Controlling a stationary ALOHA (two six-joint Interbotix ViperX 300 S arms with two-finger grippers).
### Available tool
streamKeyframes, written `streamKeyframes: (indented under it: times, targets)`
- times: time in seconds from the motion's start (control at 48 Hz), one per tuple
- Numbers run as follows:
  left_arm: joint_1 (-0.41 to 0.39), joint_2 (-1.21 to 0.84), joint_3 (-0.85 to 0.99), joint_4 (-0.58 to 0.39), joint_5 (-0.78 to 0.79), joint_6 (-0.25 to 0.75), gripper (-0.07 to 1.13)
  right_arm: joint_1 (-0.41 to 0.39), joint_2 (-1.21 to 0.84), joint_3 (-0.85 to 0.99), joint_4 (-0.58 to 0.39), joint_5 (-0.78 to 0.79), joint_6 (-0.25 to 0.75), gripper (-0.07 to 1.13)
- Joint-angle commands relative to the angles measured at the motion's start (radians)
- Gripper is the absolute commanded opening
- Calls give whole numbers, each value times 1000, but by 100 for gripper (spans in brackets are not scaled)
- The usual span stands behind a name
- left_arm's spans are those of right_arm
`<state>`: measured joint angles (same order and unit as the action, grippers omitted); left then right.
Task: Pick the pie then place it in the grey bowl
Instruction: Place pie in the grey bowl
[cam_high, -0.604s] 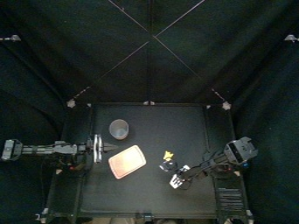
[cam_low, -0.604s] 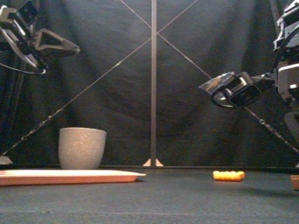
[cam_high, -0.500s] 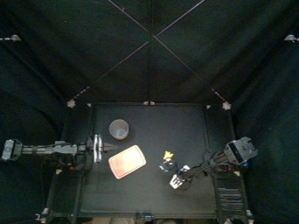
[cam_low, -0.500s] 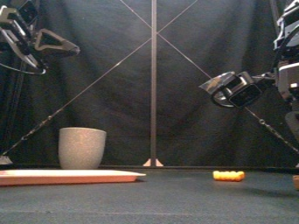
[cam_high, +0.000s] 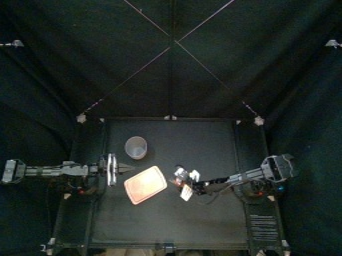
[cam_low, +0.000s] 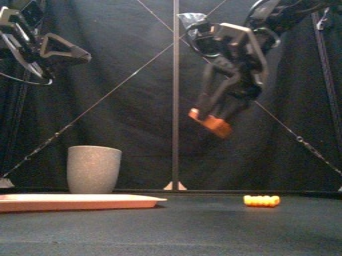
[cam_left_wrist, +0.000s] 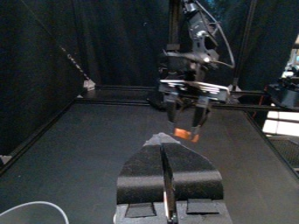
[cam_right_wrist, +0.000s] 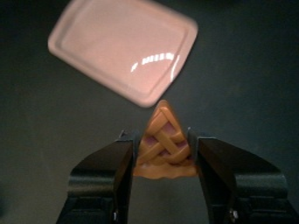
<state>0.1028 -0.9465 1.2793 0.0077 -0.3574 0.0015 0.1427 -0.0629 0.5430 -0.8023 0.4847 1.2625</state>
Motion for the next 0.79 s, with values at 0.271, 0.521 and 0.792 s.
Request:
streamKeyframes:
  times: [0.271, 0.521, 0.792]
  targets:
    - [2, 5, -20, 0, -11, 2, 3, -364, 184, -232, -301, -522, -11, 42]
    - [2, 5, -18, 0, -11, 2, 3, -497, 380, -474, -288, -683, -12, 43]
    - [2, 5, -8, 0, -11, -2, 3, -545, 528, -666, -212, -729, -6, 68]
